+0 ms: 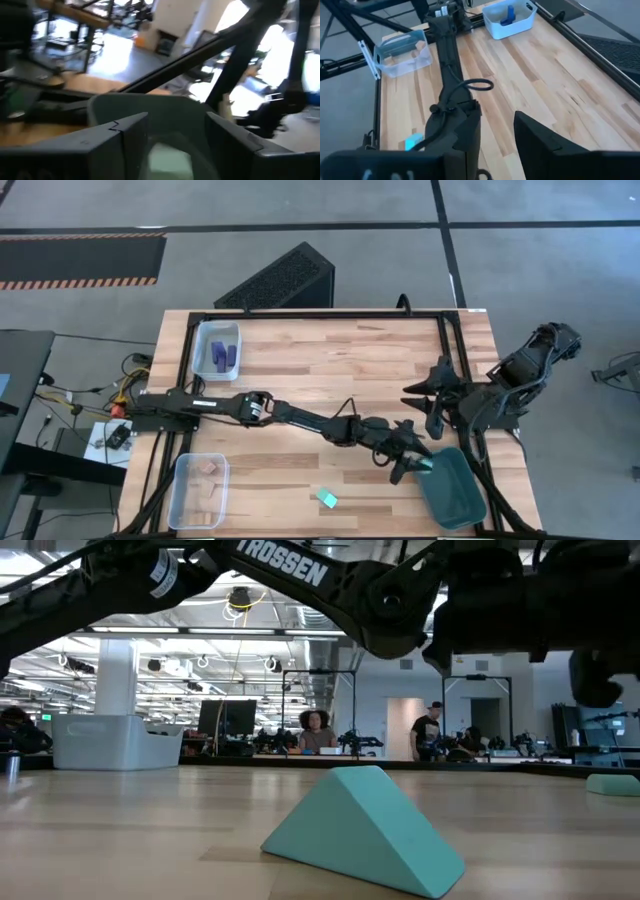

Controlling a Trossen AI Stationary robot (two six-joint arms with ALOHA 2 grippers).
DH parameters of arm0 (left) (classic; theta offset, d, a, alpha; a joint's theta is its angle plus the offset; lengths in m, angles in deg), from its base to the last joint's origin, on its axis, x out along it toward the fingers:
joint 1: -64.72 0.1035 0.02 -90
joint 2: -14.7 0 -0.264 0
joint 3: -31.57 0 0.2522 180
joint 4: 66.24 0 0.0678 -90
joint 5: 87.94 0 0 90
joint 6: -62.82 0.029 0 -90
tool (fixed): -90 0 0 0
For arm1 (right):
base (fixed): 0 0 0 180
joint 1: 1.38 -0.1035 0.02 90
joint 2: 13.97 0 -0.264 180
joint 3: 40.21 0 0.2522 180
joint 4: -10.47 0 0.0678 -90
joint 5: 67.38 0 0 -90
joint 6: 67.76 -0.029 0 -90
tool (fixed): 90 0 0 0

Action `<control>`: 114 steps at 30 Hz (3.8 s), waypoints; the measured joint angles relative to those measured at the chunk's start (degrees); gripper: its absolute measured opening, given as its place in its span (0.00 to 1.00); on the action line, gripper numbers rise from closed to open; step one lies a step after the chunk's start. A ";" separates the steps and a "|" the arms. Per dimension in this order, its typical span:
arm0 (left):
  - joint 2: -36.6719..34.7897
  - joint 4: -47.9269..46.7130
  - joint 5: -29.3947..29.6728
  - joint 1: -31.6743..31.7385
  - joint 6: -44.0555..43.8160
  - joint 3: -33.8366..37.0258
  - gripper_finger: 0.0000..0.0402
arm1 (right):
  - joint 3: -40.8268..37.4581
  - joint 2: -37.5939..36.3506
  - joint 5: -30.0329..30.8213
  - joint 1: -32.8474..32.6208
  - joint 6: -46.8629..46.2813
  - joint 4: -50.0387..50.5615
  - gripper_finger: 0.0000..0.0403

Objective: Sort & place blocks by color
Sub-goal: Put the top blue block into the green bin

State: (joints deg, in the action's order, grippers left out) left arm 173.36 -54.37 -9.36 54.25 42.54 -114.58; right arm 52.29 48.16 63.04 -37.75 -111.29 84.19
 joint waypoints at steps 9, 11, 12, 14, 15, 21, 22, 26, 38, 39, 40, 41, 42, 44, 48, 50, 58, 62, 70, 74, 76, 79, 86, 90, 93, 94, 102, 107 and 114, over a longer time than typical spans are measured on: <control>-0.61 -3.62 -1.76 0.34 -5.39 0.01 0.63 | 0.00 0.02 0.75 -0.86 -2.12 6.07 0.30; -1.69 -5.91 -3.31 0.74 -7.16 0.01 0.64 | 0.00 0.02 2.53 -0.87 -6.88 12.60 0.30; -2.65 -8.47 -3.30 0.98 -7.46 0.01 0.64 | -0.02 0.02 3.30 -0.88 -10.28 16.63 0.30; -5.20 -14.69 -1.20 1.40 -7.89 0.01 0.62 | -0.50 -0.03 4.38 -0.89 -17.42 24.55 0.30; -6.43 -17.38 0.26 1.62 -7.56 0.01 0.61 | -0.88 -0.04 4.70 -0.86 -21.12 28.17 0.30; -13.07 -39.41 11.15 3.34 -3.16 0.01 0.56 | -7.82 -3.67 5.25 0.16 -32.48 28.55 0.30; -14.44 -43.85 13.73 3.68 -3.15 0.05 0.56 | -9.66 -4.58 5.25 0.18 -35.68 29.37 0.30; -19.12 -62.40 22.92 5.06 -6.35 -0.05 0.54 | -18.65 -7.96 4.10 0.16 -49.79 29.76 0.30; -25.99 -96.45 30.31 4.64 -9.93 0.08 0.53 | -35.83 -10.58 -10.60 0.98 -66.28 20.88 0.38; -26.30 -96.31 30.24 4.64 -9.93 0.08 0.53 | -35.89 -10.11 -10.52 1.28 -65.70 21.25 0.40; -26.76 -96.41 30.06 4.64 -9.93 0.08 0.53 | -35.95 -9.76 -10.68 1.59 -64.89 21.28 0.43; -27.26 -96.74 29.80 4.64 -9.87 0.08 0.53 | -35.94 -9.24 -10.90 2.00 -64.33 21.01 0.45; -27.80 -97.15 29.73 4.58 -9.63 0.08 0.53 | -35.93 -8.71 -11.39 2.35 -64.12 20.70 0.48; -28.78 -97.58 29.93 4.46 -8.98 0.08 0.53 | -35.98 -7.84 -12.60 2.99 -62.06 19.77 0.53; -31.36 -99.17 32.43 4.34 -8.63 0.07 0.53 | -35.95 -6.59 -13.79 4.62 -54.04 13.35 0.58; -32.74 -99.20 34.43 4.38 -8.47 0.05 0.53 | -35.88 -6.22 -13.51 5.08 -49.05 7.80 0.58; -36.31 -98.85 36.18 5.28 -7.38 0.05 0.53 | -35.89 -1.98 -15.61 8.53 -47.70 3.76 0.53; -36.99 -98.24 34.95 5.26 -4.68 0.05 0.53 | -35.89 1.01 -21.06 10.87 -49.96 3.57 0.53; -36.96 -98.48 30.79 5.88 -1.78 2.55 0.53 | -35.89 6.96 -27.69 13.00 -49.59 3.56 0.60; -36.93 -99.02 30.83 5.87 -1.80 5.85 0.53 | -35.89 8.89 -30.12 13.62 -48.95 2.72 0.61; -36.93 -97.40 30.07 5.83 -1.75 9.11 0.53 | -35.89 9.55 -30.76 13.56 -49.05 1.87 0.61; -36.88 -95.03 27.50 5.83 -1.09 13.37 0.53 | -35.89 9.57 -31.53 12.89 -49.44 0.62 0.61; -36.84 -92.34 25.53 5.83 2.18 18.80 0.53 | -35.89 9.57 -31.63 11.34 -55.51 0.83 0.61; -39.37 -89.30 25.59 6.01 4.14 24.05 0.53 | -35.89 9.57 -31.67 11.69 -59.51 0.84 0.61; -44.74 -82.64 24.84 6.91 4.87 32.52 0.53 | -35.89 9.55 -31.69 12.56 -62.11 0.82 0.61; -47.07 -79.82 23.86 7.47 5.10 36.11 0.53 | -35.90 9.55 -31.74 12.86 -62.97 0.71 0.61; -66.74 -50.33 11.40 11.64 1.23 65.36 0.53 | -35.90 9.91 -33.26 16.22 -67.06 -0.76 0.61; -73.31 -39.26 12.35 10.25 -0.82 74.85 0.53 | -35.91 13.62 -35.34 18.72 -67.15 -3.83 0.61; -74.27 -37.14 15.31 8.43 -0.90 77.21 0.53 | -35.96 22.44 -40.05 21.61 -64.04 -8.93 0.61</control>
State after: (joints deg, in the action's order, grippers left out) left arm 99.10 -91.51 5.95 62.68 41.64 -37.37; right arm 16.32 70.60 22.99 -16.14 -175.33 75.26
